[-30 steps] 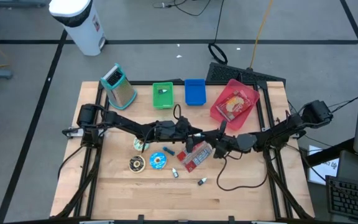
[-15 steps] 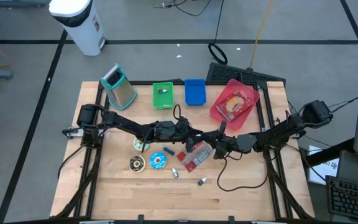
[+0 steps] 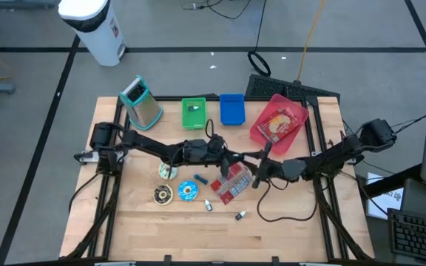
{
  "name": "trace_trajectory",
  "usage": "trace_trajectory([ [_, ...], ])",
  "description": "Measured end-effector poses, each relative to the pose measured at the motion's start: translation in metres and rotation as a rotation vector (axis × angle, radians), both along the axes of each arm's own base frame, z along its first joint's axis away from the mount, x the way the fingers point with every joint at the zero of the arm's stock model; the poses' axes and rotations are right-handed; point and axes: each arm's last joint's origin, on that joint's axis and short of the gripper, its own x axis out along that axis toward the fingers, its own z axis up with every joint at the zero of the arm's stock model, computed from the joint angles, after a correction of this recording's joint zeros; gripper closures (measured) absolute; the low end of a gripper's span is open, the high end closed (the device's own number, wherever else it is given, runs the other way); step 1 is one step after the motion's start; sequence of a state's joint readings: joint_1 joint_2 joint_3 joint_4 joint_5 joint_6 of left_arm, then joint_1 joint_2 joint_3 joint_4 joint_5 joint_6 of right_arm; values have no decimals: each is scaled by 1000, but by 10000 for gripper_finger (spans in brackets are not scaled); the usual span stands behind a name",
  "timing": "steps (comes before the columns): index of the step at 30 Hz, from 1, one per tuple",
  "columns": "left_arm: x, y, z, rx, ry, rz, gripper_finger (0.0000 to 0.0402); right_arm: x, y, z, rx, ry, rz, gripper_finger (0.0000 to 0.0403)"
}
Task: Pick & Place Food Item
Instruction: Put the bottom blue food coloring bottle into the green bin
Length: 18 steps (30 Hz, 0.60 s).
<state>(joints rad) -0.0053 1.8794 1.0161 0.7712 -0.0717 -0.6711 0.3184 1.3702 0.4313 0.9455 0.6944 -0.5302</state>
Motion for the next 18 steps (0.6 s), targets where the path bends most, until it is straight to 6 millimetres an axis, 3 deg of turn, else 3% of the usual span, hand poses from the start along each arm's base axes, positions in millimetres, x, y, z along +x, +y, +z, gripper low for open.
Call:
trace_trajectory([
  [7,-18,27,37,88,11,75,333,-13,-3,20,135,-94,-56,234],
  [13,-52,48,66,192,198,225,332,-30,-8,34,234,-106,-59,228],
  [18,-79,65,69,264,429,414,336,-44,-12,42,294,-107,-67,238],
])
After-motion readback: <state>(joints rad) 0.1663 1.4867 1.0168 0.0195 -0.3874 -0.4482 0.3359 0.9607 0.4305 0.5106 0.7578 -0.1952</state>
